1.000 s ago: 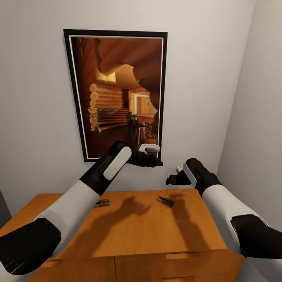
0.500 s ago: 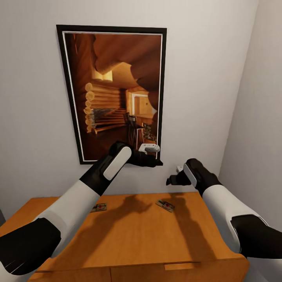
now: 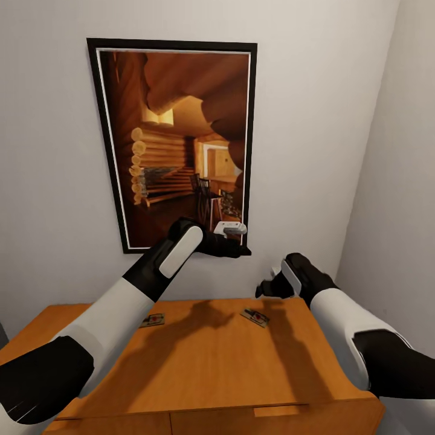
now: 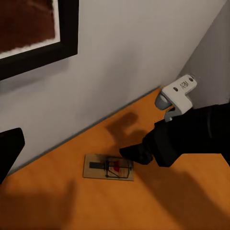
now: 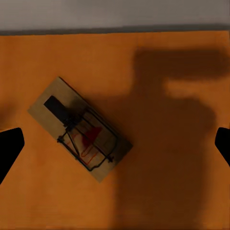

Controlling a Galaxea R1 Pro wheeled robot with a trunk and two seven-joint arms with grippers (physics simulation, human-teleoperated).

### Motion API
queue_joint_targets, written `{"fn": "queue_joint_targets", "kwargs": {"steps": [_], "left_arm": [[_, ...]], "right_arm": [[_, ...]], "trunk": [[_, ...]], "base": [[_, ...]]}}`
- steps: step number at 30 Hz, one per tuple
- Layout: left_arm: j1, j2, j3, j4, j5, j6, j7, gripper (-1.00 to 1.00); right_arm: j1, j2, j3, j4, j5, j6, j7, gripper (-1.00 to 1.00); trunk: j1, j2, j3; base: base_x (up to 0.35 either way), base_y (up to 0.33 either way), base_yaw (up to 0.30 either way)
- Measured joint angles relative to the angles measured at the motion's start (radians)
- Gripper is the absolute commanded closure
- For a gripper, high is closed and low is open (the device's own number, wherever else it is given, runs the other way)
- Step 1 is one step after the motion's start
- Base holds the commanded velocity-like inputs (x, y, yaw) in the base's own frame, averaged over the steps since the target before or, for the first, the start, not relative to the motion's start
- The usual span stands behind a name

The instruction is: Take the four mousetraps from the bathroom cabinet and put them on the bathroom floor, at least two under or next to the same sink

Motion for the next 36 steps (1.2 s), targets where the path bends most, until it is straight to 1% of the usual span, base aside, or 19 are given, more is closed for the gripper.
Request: {"fn": "queue_joint_targets", "kwargs": {"steps": [5,6,8,13,17,26,36], "left_arm": [[0.000,-0.001,0.000,0.000,0.000,0.000,0.000,-1.00],[0.000,-0.001,0.000,0.000,0.000,0.000,0.000,-1.00],[0.000,0.000,0.000,0.000,0.000,0.000,0.000,-1.00],[0.000,0.000,0.000,0.000,0.000,0.000,0.000,-1.00],[0.000,0.000,0.000,0.001,0.000,0.000,0.000,-1.00],[0.000,0.000,0.000,0.001,-0.001,-0.001,0.001,-1.00],[0.000,0.000,0.000,0.000,-0.001,-0.001,0.001,-1.00]], "right_arm": [[0.000,0.001,-0.004,0.035,-0.008,0.000,0.010,-1.00],[0.000,0.001,-0.005,0.041,-0.010,0.000,0.024,-1.00],[0.000,0.001,-0.004,0.044,-0.009,0.000,0.042,-1.00],[0.000,0.001,-0.003,0.047,-0.004,0.000,0.058,-1.00],[0.000,0.001,-0.002,0.047,0.002,0.000,0.062,-1.00],[0.000,0.002,-0.003,0.046,0.005,0.000,0.065,-1.00],[0.000,0.003,-0.003,0.043,0.006,0.000,0.064,-1.00]], "trunk": [[0.000,0.000,0.000],[0.000,0.000,0.000],[0.000,0.000,0.000],[0.000,0.000,0.000],[0.000,0.000,0.000],[0.000,0.000,0.000],[0.000,0.000,0.000]], "base": [[0.000,0.000,0.000],[0.000,0.000,0.000],[0.000,0.000,0.000],[0.000,0.000,0.000],[0.026,0.000,0.000],[0.145,0.000,0.000],[0.027,0.000,0.000]]}}
